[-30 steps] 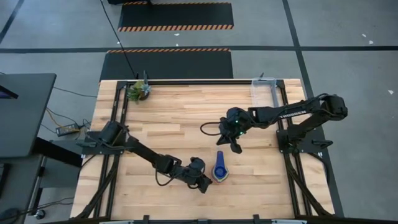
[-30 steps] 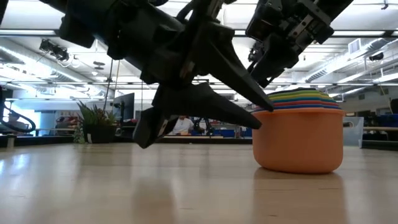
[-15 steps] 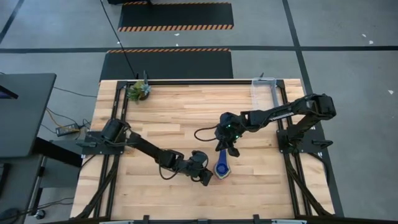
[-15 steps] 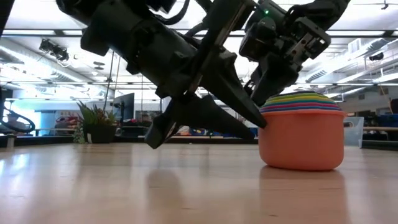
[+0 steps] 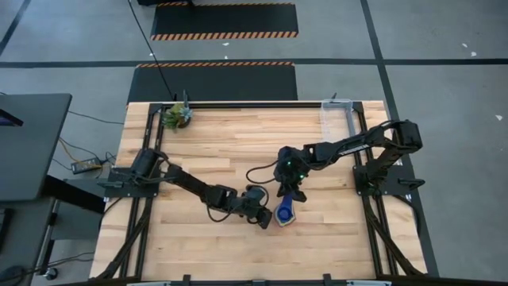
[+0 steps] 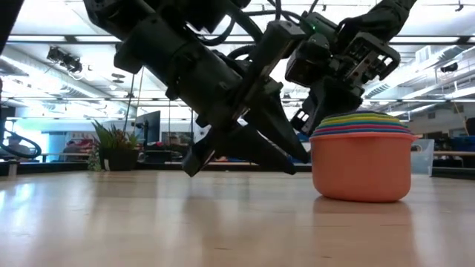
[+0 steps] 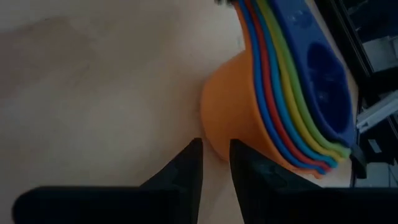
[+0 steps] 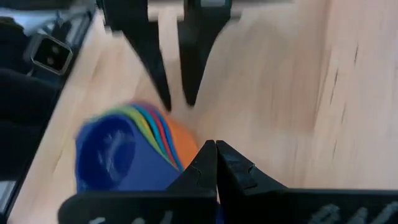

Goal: Nest measuring cups in basket
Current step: Put the stacked measuring cups into the bin

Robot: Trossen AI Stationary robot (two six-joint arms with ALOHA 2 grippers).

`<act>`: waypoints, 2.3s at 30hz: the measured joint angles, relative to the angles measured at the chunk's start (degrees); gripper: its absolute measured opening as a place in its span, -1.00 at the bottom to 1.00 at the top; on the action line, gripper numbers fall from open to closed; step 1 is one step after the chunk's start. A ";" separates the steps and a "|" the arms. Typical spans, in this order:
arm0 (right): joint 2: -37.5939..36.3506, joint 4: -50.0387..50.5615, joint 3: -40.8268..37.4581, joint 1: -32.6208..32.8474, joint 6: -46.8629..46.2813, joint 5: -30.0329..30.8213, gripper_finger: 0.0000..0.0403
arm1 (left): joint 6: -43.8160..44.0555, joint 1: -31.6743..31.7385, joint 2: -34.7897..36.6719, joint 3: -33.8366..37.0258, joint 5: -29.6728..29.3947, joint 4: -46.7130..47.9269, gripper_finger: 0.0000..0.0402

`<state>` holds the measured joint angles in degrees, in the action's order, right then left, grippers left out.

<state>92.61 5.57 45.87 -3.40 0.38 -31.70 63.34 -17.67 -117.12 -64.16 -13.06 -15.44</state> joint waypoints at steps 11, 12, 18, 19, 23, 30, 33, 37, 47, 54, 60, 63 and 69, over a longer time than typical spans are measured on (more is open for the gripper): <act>-0.26 6.70 -0.02 0.10 -0.61 -0.95 -0.99 | -5.31 3.41 0.00 0.00 1.10 1.23 -0.57; -0.26 6.94 0.00 0.17 -0.74 -1.26 -0.99 | -5.73 3.79 0.00 0.00 1.59 1.24 -0.57; -0.28 9.74 0.00 1.22 -1.55 -1.49 -0.99 | -9.37 6.06 0.00 0.00 4.31 2.52 -0.57; -0.30 10.21 0.00 1.44 -1.86 -1.53 -0.99 | -9.68 6.40 0.00 0.00 4.37 2.81 -0.57; -0.32 11.33 0.00 2.41 -2.48 -3.15 -0.99 | -11.60 7.74 0.00 0.00 4.52 3.47 -0.57; -0.35 11.29 0.00 4.25 -6.17 -5.69 -0.99 | -16.36 10.22 0.02 0.00 9.09 3.43 -0.57; -0.35 11.27 0.00 5.08 -8.01 -6.06 -0.99 | -17.89 11.35 0.02 0.00 9.71 3.43 -0.57; -0.35 11.15 0.02 6.34 -9.99 -8.05 -0.99 | -20.41 12.48 0.25 0.00 11.05 3.54 -0.57; -0.86 10.11 0.09 8.48 -10.64 -8.19 -0.99 | -25.56 13.35 3.14 0.02 11.06 3.97 -0.57; -8.78 12.35 0.07 8.70 -5.57 -0.76 -0.99 | -29.23 11.45 8.23 0.04 11.74 7.52 -0.57; -18.52 17.96 0.07 11.01 -0.54 8.33 -1.00 | -33.52 9.14 16.12 0.07 11.64 13.78 -0.57; -22.62 21.52 0.07 14.08 2.78 15.33 -1.00 | -37.26 7.56 20.62 0.00 11.63 16.97 -0.57; -27.02 26.51 0.00 21.41 4.06 26.62 -0.99 | -42.01 3.75 27.72 -0.02 11.57 32.74 -0.57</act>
<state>65.59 32.08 45.87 18.01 4.44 -5.08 21.33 -13.92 -89.40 -64.18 -1.49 17.30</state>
